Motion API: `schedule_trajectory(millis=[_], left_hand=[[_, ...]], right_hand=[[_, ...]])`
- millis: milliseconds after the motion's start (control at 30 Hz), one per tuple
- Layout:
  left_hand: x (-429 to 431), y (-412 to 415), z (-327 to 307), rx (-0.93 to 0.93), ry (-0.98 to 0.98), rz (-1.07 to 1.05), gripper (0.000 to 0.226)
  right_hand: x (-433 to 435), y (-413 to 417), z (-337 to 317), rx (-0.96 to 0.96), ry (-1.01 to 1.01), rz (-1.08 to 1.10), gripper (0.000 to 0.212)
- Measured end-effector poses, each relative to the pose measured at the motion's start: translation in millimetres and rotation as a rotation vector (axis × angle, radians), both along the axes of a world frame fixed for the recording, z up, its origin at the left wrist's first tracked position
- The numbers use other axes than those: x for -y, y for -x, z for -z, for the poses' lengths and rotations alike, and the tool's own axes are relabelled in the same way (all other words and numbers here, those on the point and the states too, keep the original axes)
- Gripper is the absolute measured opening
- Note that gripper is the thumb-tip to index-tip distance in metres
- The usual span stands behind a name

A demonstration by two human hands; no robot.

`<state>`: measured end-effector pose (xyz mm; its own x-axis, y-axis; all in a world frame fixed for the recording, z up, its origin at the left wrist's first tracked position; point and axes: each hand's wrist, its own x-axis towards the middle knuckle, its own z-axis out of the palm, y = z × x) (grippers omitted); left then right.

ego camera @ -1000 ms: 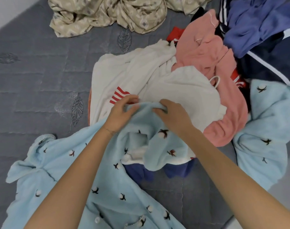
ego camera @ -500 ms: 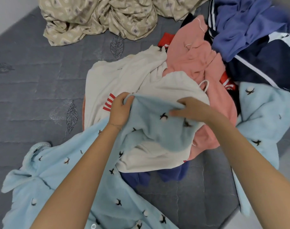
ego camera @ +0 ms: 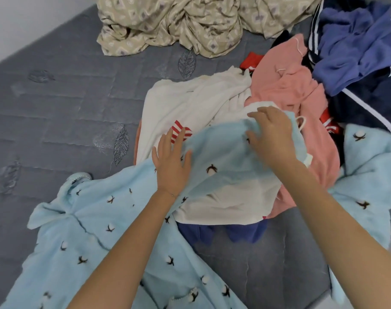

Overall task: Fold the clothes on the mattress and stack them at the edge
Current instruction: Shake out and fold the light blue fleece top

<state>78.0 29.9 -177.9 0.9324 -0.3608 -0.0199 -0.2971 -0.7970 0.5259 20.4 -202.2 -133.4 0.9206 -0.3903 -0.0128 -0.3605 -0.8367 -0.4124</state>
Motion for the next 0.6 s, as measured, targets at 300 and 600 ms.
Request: schedule_trajectory(millis=[300, 600], left_hand=[[-123.7, 102.0, 22.5, -0.006, -0.318, -0.061, 0.061], [-244.6, 232.2, 33.8, -0.165, -0.380, -0.205, 0.064]], right_hand=[[-152.3, 78.3, 31.3, -0.062, -0.012, -0.313, 0.060], [-252.4, 180.3, 55.4, -0.206, -0.004, -0.454, 0.068]])
